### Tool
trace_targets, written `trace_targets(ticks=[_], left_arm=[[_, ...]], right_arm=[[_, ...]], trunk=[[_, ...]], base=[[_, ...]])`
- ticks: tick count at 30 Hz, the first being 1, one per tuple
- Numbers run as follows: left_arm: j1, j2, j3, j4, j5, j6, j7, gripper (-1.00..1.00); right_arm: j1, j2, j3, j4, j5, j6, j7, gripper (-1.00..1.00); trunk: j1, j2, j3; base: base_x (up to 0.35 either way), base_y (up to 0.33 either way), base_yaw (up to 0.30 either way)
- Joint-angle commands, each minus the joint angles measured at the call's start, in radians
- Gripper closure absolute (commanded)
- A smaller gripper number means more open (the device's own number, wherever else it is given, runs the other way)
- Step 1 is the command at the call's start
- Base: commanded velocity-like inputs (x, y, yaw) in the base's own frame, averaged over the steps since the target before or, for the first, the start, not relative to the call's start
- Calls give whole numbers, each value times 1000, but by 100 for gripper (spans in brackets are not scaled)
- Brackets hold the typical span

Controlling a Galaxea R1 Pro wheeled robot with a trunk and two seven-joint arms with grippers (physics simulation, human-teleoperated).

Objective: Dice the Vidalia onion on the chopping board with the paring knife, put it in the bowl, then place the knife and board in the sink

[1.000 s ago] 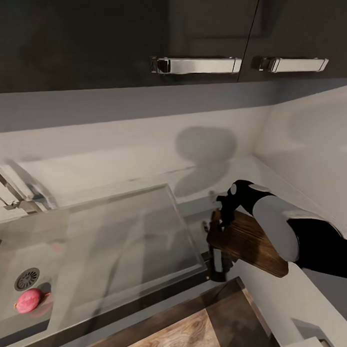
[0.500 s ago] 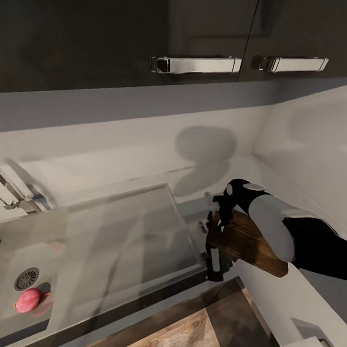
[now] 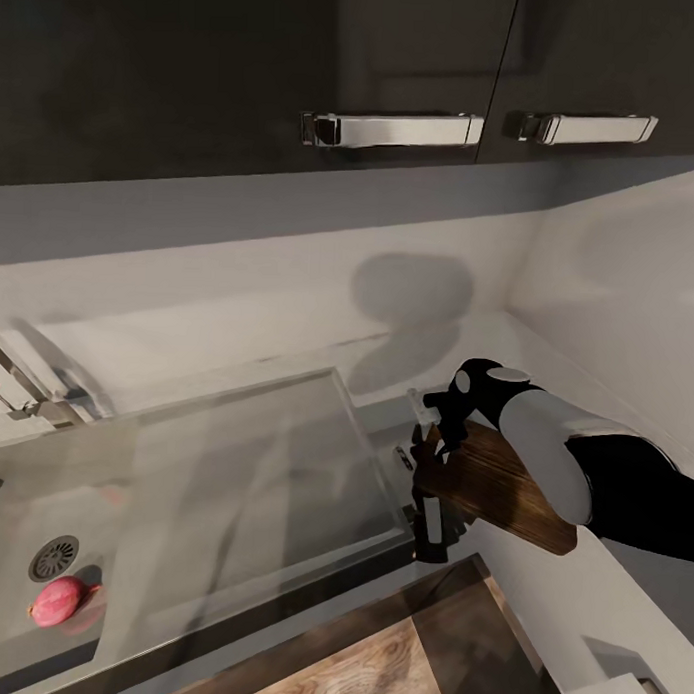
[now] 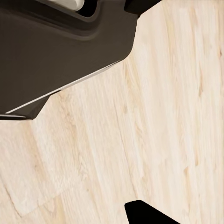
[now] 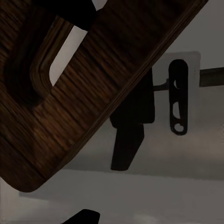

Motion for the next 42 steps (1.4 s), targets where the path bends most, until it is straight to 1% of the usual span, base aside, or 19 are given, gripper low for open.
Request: trace_targets(ticks=[1, 34, 35, 42], left_arm=[[-1, 0, 2, 2, 6, -6, -1, -100], [-1, 0, 2, 2, 6, -6, -1, -100], [-1, 0, 2, 2, 6, -6, -1, -100], [-1, 0, 2, 2, 6, -6, -1, -100]], right_arm=[[17, 0, -19, 0, -13, -3, 2, -100], [17, 1, -19, 1, -14, -4, -1, -100], [17, 1, -19, 1, -14, -4, -1, 100], [17, 1, -20, 1, -15, -4, -3, 100]], trunk=[[1, -1, -2], [1, -1, -2], [1, -1, -2], [1, -1, -2]], base=[[0, 0, 0], [0, 0, 0], [0, 0, 0], [0, 0, 0]])
